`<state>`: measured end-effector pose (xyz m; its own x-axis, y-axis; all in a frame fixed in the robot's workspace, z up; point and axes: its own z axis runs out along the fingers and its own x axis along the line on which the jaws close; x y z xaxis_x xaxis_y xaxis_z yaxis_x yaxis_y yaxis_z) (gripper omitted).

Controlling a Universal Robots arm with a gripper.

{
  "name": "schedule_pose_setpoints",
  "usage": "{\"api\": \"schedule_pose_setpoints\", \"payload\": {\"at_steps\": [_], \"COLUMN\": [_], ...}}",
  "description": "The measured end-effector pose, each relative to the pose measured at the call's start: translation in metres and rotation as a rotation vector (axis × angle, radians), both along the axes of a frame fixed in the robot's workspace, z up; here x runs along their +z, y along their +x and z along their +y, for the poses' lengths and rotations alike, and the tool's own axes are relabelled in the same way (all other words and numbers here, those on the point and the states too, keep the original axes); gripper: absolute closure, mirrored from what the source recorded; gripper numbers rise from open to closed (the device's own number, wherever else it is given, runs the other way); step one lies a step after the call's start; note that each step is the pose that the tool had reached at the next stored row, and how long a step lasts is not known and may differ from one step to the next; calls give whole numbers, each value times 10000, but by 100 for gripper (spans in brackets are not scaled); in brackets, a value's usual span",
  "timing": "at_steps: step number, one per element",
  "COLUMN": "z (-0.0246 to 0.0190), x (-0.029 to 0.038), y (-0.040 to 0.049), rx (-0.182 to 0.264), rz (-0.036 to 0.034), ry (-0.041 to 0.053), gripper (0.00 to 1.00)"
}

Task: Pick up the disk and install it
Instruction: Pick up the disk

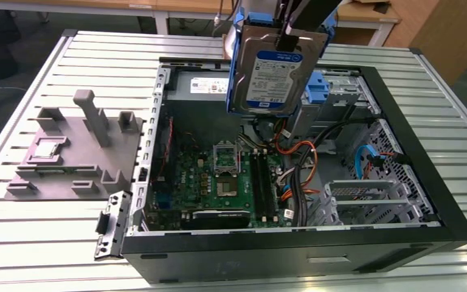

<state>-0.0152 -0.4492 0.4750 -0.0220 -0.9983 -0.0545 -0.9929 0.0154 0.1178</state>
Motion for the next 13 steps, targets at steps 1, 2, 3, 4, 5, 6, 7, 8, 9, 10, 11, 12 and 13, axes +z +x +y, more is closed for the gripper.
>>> {"api": "schedule_pose_setpoints", "payload": {"at_steps": [1, 2, 3, 4, 5, 6, 7, 8, 9, 10, 11, 12, 13], "z": [-5, -9, -12, -17, -21, -25, -29, -33, -37, -40, -44, -48, -54], "x": [0, 0, 0, 0, 0, 0, 0, 0, 0, 0, 0, 0, 0], "y": [0, 0, 1, 0, 0, 0, 0, 0, 0, 0, 0, 1, 1], "rx": [0, 0, 1, 1, 1, 1, 1, 1, 1, 1, 1, 1, 1], "rz": [1, 0, 0, 0, 0, 0, 0, 0, 0, 0, 0, 0, 0], "ry": [-1, -1, -1, -1, -1, -1, 0, -1, -1, -1, -1, -1, -1], "gripper": [65, 65, 65, 65, 65, 65, 65, 65, 65, 65, 65, 65, 65]}}
